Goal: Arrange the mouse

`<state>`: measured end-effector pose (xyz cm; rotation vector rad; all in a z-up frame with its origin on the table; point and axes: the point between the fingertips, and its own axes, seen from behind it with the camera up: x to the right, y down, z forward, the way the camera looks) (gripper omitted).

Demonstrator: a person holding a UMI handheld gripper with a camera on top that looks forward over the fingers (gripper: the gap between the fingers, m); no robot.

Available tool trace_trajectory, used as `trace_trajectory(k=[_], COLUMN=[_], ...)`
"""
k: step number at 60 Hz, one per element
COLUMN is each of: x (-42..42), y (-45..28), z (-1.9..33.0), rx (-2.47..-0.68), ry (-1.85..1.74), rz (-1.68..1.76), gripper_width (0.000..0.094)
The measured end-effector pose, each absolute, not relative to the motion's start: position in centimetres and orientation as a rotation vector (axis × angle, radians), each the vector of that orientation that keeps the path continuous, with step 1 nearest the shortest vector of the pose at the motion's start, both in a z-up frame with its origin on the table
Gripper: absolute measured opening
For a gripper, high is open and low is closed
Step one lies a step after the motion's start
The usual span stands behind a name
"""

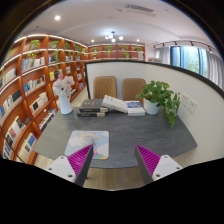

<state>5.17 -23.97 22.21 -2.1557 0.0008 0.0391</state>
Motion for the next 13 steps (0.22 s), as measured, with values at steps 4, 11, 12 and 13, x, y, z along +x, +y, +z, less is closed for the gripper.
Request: trace_trajectory(k=[4,11,12,13], x=[5.06,4.82,4.79,4.76], y=[-24.19,-24.4,-24.44,-24.46], z=[22.13,22.04,21.99,21.95], rx=[-2.157,-2.157,-2.158,-2.159], ry=[-0.005,-0.008,-0.009,-0.01], rz=[0.044,0.049,0.049,0.05], gripper_width=[0.0828,0.0828,0.0828,0.083])
